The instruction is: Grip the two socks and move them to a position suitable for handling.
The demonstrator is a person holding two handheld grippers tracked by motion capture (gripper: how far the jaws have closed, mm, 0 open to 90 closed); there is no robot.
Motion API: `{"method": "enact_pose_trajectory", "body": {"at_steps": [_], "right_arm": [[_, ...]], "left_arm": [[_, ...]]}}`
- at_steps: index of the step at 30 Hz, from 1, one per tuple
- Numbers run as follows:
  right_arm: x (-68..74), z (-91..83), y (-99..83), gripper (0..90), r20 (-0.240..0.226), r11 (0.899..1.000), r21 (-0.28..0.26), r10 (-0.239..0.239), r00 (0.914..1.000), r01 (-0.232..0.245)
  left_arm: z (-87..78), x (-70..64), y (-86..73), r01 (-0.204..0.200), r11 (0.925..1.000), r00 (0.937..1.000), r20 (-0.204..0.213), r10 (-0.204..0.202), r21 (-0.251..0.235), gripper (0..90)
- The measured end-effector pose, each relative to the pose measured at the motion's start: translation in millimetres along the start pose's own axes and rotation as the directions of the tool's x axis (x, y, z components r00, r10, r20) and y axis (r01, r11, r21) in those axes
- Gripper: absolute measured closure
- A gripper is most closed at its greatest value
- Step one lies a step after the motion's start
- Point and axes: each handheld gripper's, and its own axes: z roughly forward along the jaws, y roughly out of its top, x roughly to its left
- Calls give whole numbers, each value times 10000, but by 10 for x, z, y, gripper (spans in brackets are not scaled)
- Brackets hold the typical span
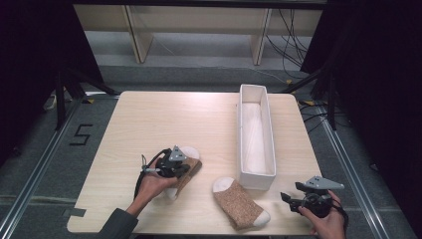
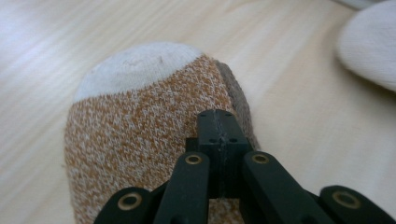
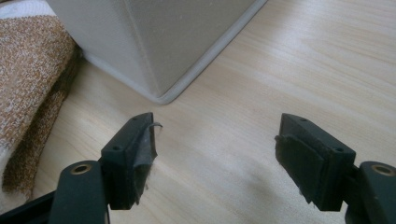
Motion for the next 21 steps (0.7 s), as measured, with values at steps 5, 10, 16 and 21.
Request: {"method": "enact_pose_trajectory", "body": {"at_steps": [5,10,16,21], "right_arm": [[-1,-5,1,289,56,10000,3,-25,10000,25],[2,0,-1,289,-6,9998,130,127,9999,-127],[-11,4,-5,289,17,10000,89,-6,10000,6],[-13,7,-8,289,-14,10000,-5,-48,10000,48]], "left_arm": [[17,204,-5,507,9987,9977,-454,-507,2,895],[-28,389,-62,1015,9948,9923,-706,-1019,-101,895],[-150,490,40,1466,9872,9849,-836,-1516,-632,807],[-104,671,206,2138,9762,9719,-933,-2162,-348,661]]}}
